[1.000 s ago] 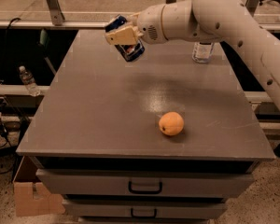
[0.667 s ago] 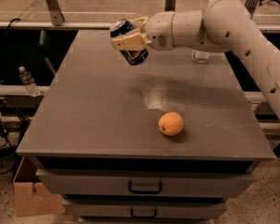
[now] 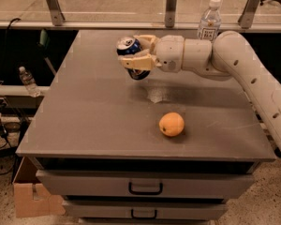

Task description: Place pepsi can upright

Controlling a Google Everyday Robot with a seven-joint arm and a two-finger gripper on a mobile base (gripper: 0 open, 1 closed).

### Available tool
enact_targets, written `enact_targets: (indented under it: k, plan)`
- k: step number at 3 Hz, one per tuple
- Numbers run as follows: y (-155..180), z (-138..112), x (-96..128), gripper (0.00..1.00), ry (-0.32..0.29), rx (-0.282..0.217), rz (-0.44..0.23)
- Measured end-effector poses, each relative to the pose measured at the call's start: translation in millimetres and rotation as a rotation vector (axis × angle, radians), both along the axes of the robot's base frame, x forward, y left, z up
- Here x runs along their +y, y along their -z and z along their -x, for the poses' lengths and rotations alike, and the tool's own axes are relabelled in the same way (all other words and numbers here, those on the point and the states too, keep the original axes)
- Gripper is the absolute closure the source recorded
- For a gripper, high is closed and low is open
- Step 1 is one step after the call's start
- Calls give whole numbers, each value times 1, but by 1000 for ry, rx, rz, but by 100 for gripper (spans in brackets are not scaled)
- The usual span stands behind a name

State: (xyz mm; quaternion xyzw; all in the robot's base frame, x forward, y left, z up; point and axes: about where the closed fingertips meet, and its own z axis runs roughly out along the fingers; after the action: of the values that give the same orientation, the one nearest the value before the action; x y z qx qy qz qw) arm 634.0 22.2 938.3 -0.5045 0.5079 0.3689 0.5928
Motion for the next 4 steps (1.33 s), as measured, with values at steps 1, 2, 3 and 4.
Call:
enact_targets:
  k: [1, 2, 3, 4]
  plan:
    - [10, 11, -5, 100, -9, -20, -60]
    - [18, 18, -10, 83, -11, -22, -100]
    - [23, 22, -17, 59, -2, -21, -112]
    - [25, 23, -21, 36, 2, -16, -110]
